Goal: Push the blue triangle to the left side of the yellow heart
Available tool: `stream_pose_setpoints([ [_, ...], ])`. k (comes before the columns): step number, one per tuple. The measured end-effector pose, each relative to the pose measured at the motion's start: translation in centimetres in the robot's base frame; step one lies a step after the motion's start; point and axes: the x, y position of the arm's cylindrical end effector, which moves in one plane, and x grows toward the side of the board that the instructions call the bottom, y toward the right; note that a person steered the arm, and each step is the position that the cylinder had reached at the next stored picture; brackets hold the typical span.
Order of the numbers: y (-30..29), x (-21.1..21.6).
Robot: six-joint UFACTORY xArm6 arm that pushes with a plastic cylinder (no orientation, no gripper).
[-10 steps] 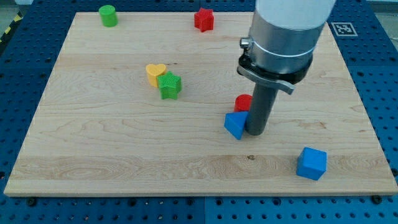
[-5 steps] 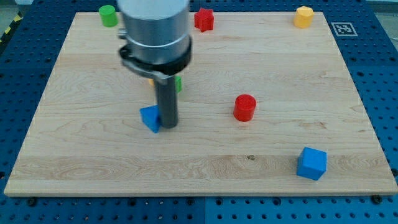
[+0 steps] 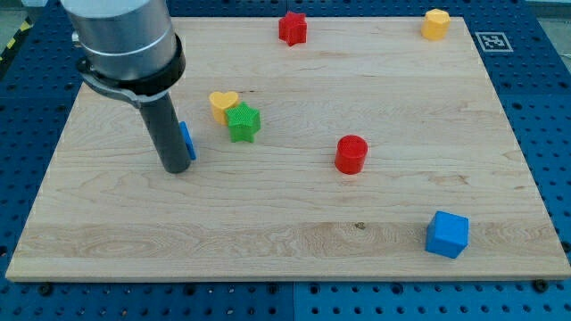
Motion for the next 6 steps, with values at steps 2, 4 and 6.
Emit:
stream_pose_setpoints([
  [2,-1.1,-4.1],
  [4,1.3,-2.9],
  [6,2.6,-5.5],
])
